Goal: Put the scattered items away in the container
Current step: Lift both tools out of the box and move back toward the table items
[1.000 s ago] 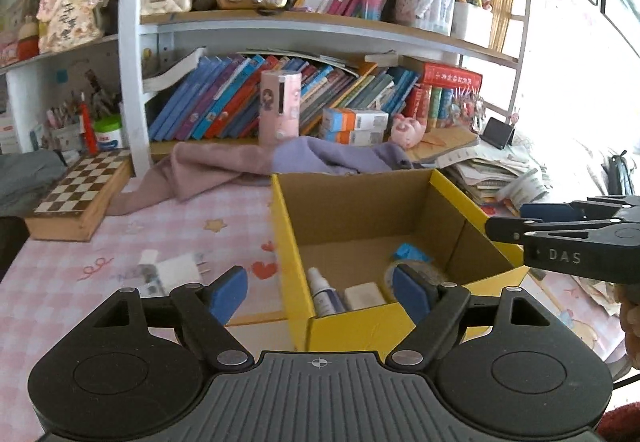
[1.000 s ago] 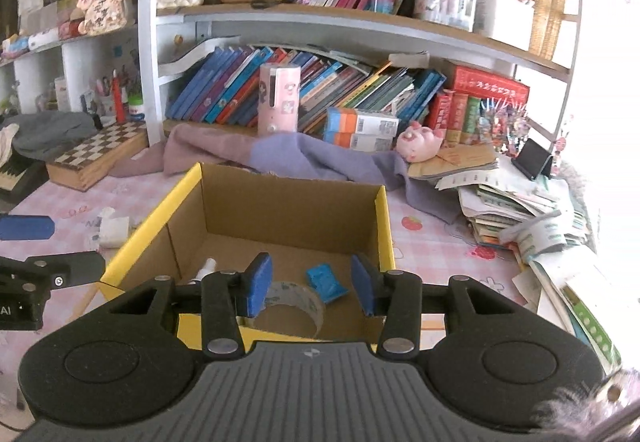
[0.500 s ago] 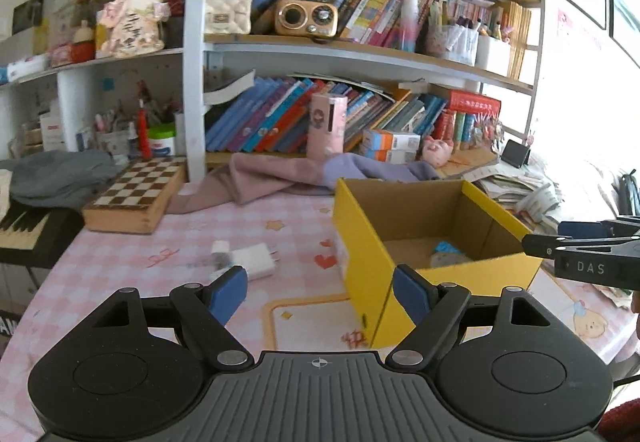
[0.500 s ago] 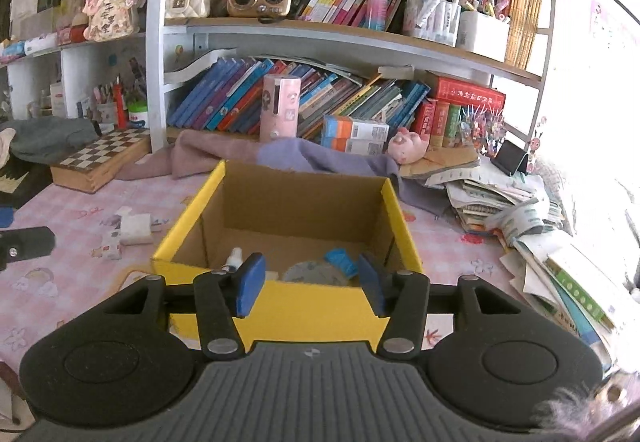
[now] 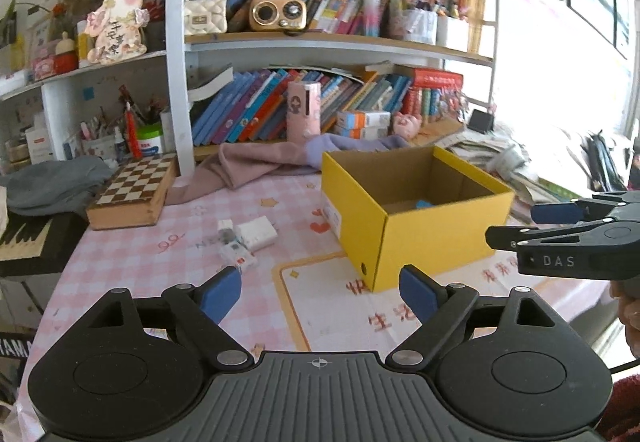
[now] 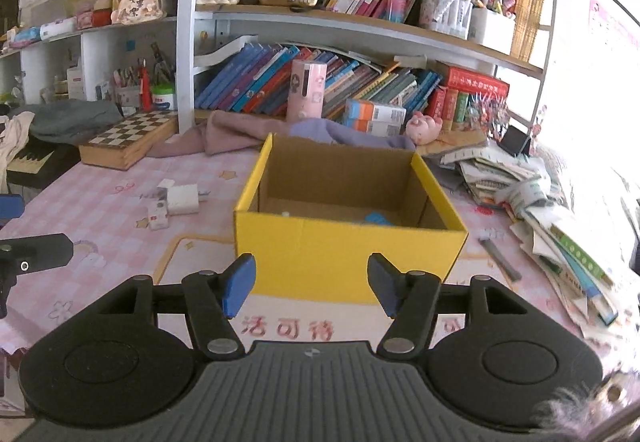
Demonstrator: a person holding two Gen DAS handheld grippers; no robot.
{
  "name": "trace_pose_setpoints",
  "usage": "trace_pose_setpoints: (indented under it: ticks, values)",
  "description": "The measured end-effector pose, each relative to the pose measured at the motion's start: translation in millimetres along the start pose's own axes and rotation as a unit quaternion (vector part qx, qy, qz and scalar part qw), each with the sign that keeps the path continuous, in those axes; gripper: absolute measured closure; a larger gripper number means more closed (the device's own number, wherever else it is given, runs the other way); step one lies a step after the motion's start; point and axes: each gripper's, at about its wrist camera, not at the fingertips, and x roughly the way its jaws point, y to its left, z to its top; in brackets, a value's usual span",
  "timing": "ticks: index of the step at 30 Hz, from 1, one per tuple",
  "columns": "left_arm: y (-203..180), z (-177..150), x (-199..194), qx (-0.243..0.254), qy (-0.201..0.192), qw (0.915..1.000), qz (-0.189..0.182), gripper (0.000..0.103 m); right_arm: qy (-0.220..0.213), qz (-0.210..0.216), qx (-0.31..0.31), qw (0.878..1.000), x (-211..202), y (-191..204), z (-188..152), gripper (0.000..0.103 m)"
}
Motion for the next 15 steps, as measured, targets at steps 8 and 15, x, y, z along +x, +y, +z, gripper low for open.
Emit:
trace_pose_setpoints:
  ticks: [8,15]
  values:
    - [15,-28,-19,-0.002,0.042,0.9991,-0.001,0.013,0.03,0.002,0.013,0.999,-14,27,-23,0.04]
    - [24,-52,-37,-0.003,0.077,0.997,0.001,0.013,0.06,0.023,0.006,0.998,-20,55,-37,0.036]
